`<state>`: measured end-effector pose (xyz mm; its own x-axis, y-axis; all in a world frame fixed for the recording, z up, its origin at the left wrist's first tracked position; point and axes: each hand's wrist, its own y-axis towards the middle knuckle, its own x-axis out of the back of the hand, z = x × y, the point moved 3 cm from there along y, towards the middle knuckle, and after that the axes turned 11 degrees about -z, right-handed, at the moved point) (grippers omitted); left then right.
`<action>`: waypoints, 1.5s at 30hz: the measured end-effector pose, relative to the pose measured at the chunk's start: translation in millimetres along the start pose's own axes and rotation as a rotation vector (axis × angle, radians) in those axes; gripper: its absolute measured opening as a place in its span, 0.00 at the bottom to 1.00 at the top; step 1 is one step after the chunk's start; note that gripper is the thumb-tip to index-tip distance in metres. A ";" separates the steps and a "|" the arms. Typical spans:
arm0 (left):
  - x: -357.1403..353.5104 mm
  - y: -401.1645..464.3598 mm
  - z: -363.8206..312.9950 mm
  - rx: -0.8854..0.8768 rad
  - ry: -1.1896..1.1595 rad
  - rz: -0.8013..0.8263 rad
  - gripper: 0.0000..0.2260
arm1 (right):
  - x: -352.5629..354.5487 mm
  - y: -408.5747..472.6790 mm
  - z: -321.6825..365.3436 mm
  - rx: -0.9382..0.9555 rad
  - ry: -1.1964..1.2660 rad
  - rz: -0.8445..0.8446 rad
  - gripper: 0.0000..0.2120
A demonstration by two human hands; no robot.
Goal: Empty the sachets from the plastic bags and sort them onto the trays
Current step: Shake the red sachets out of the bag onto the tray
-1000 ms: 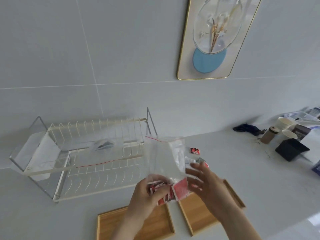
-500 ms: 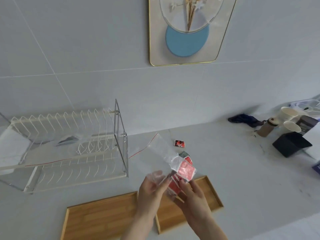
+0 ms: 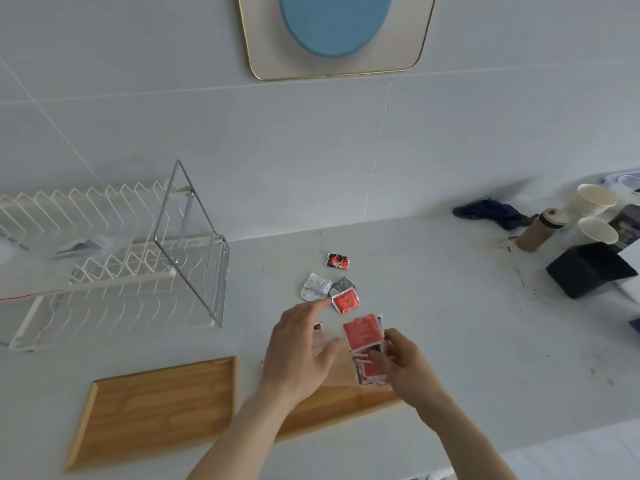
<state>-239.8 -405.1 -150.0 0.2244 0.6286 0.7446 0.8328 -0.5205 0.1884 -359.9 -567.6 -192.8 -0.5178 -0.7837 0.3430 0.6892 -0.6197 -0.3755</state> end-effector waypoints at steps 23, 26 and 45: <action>-59.2 4.9 10.8 0.338 -0.235 0.270 0.13 | 24.5 34.4 17.7 0.441 -0.467 -0.008 0.06; -65.2 -0.5 16.9 0.346 -0.145 0.357 0.16 | 27.0 41.6 12.2 0.342 -0.311 0.028 0.04; -67.1 -14.2 45.3 0.366 -0.033 0.212 0.08 | 19.4 31.6 19.6 0.492 -0.421 -0.106 0.06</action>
<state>-243.7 -413.8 -231.6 0.4215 0.5510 0.7203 0.8898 -0.4046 -0.2112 -338.2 -601.5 -181.2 -0.4221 -0.5740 0.7017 0.8485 -0.5227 0.0827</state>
